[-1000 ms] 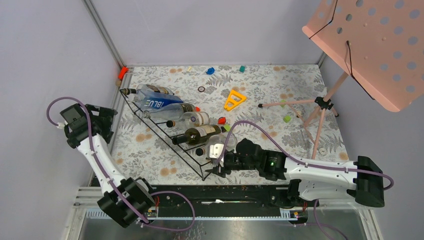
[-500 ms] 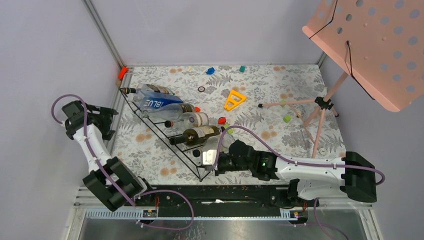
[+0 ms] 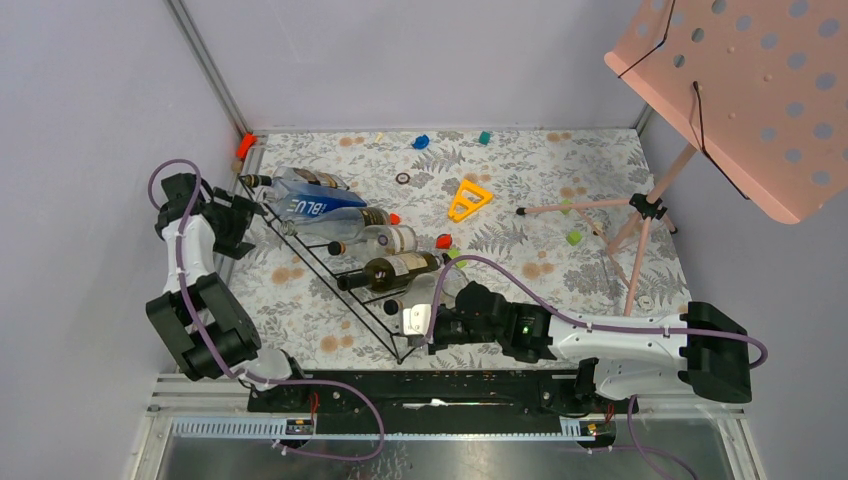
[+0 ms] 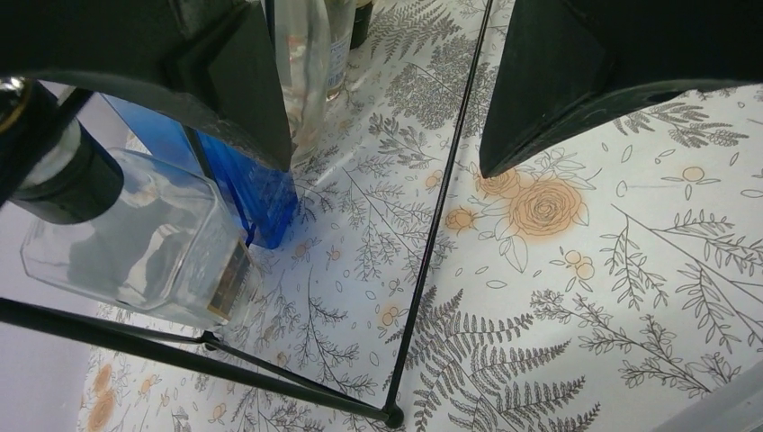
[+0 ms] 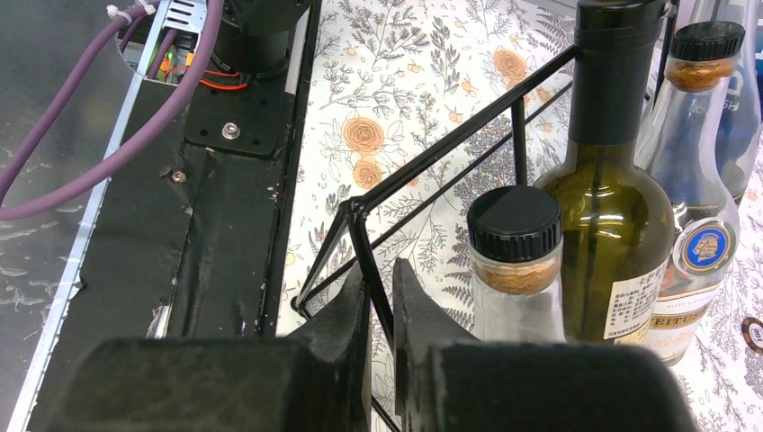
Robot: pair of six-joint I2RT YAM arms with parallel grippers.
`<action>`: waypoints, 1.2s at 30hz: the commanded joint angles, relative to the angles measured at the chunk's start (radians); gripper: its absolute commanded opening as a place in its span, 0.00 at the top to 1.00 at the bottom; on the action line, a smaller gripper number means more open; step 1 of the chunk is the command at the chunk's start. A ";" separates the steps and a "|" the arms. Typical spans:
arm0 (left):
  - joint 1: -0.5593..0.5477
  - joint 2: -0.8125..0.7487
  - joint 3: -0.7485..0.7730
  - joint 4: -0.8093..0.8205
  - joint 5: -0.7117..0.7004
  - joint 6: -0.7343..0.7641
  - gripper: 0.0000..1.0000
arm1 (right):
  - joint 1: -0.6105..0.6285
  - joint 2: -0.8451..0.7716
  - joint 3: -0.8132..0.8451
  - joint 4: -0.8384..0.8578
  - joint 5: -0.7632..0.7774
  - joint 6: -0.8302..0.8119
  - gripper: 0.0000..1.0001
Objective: Take the wine bottle off the wine rack
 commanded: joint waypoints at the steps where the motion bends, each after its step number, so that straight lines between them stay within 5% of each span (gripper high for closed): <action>1: -0.009 0.028 0.029 0.064 0.018 -0.013 0.20 | 0.007 -0.010 0.015 0.002 0.062 0.205 1.00; 16: -0.084 -0.107 -0.246 0.413 0.174 -0.211 0.19 | 0.025 0.001 -0.005 0.068 0.095 0.271 1.00; 23: -0.098 -0.118 -0.255 0.499 0.224 -0.257 0.18 | 0.034 0.000 -0.003 0.059 0.107 0.277 1.00; 36: -0.082 -0.202 -0.279 0.393 0.180 -0.216 0.18 | 0.049 0.006 -0.008 0.061 0.136 0.296 1.00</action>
